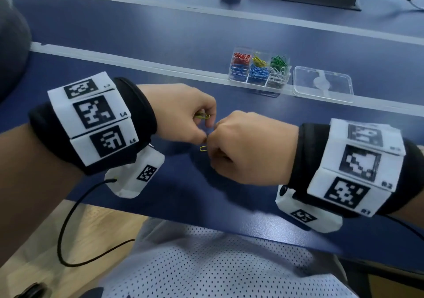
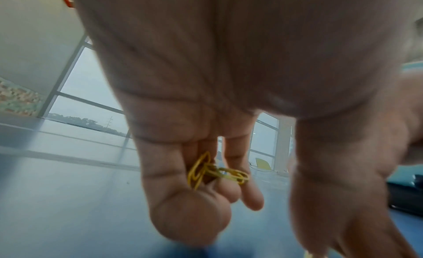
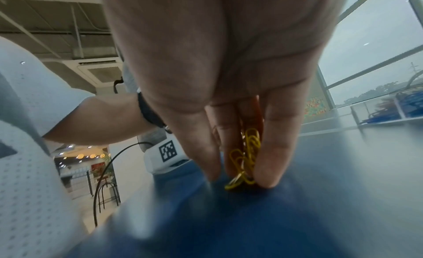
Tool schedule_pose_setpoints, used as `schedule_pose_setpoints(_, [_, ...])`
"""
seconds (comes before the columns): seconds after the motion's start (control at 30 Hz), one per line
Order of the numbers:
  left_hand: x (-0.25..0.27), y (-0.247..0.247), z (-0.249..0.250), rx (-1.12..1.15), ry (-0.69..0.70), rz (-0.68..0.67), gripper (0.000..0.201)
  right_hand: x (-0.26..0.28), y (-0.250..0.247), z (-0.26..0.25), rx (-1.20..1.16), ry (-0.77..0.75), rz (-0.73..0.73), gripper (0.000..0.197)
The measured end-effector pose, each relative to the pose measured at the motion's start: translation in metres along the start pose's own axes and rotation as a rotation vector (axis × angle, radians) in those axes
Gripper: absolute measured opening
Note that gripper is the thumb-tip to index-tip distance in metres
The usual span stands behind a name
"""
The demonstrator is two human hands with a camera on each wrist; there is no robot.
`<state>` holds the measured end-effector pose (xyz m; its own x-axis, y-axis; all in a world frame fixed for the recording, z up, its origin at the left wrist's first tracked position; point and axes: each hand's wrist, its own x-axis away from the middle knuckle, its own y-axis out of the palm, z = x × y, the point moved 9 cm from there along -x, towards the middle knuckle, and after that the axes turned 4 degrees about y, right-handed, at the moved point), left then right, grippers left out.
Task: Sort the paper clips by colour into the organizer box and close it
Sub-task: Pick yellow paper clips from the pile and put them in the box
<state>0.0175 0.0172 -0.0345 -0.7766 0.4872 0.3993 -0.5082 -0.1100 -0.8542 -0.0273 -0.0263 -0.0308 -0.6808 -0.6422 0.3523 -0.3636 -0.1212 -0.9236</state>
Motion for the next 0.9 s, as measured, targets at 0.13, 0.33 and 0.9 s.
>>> schedule_pose_setpoints(0.13, [0.001, 0.007, 0.003, -0.104, -0.009, -0.065, 0.037, 0.000, 0.006, 0.000, 0.055, -0.008, -0.047, 0.022])
schedule_pose_setpoints(0.33, [-0.005, 0.007, 0.018, -0.171, 0.033, -0.042, 0.027, 0.003, 0.003, 0.009, 0.067, 0.020, -0.042, 0.026])
schedule_pose_setpoints(0.9, [-0.014, 0.009, 0.023, -0.143, 0.029, -0.136, 0.019, -0.037, -0.104, 0.150, -0.081, 0.434, 0.193, 0.033])
